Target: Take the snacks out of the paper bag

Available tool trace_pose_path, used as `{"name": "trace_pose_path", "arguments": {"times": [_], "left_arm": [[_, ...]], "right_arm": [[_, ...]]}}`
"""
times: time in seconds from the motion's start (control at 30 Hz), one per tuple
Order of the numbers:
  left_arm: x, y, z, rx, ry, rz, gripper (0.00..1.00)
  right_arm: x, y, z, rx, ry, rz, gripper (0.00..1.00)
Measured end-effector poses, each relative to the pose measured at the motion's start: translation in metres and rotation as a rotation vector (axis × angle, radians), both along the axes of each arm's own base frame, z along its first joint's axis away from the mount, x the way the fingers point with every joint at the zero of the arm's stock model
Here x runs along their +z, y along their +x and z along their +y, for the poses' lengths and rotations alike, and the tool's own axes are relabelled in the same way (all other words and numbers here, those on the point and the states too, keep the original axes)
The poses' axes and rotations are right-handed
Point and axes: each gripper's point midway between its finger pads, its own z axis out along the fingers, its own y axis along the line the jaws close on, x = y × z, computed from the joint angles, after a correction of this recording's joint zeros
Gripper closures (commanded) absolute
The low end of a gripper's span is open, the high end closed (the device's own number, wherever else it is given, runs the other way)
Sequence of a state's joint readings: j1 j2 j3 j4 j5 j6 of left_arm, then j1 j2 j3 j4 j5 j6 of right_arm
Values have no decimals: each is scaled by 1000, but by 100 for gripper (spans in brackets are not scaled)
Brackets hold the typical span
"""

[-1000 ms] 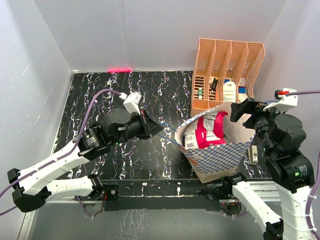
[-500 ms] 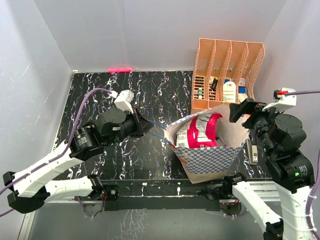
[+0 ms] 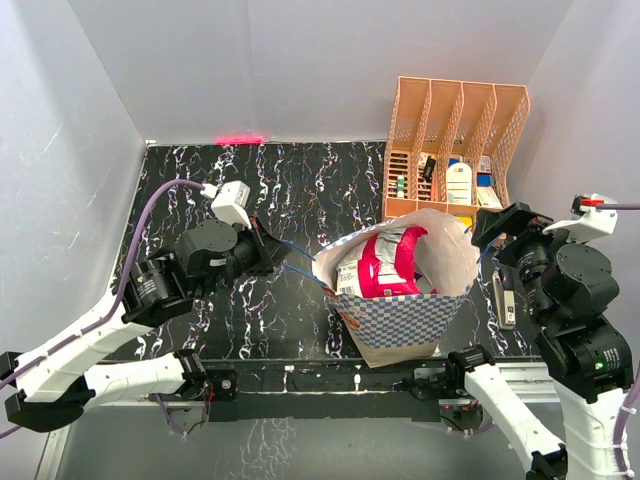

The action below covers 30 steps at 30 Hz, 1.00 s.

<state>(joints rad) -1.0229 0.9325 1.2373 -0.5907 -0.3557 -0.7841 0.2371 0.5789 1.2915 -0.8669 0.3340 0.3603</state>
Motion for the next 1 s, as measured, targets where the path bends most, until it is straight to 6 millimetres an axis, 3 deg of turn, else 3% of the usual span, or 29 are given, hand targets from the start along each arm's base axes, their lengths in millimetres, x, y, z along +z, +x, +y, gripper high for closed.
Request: {"name": "trace_pose_path", "arguments": {"times": [0.2, 0.53, 0.67, 0.8, 1.0], "left_arm": [[0, 0, 0, 0, 0, 0, 100], [4, -4, -8, -33, -37, 10, 100], [6, -5, -12, -43, -60, 13, 100], [7, -6, -14, -49, -74, 15, 100], [7, -6, -15, -51, -80, 21, 100]], "right_arm": [[-23, 3, -11, -93, 44, 58, 2], [-63, 15, 1, -89, 133, 146, 3], [-68, 24, 13, -35, 156, 135, 19], [-57, 30, 23, 15, 186, 86, 30], [-50, 35, 28, 36, 212, 34, 41]]}}
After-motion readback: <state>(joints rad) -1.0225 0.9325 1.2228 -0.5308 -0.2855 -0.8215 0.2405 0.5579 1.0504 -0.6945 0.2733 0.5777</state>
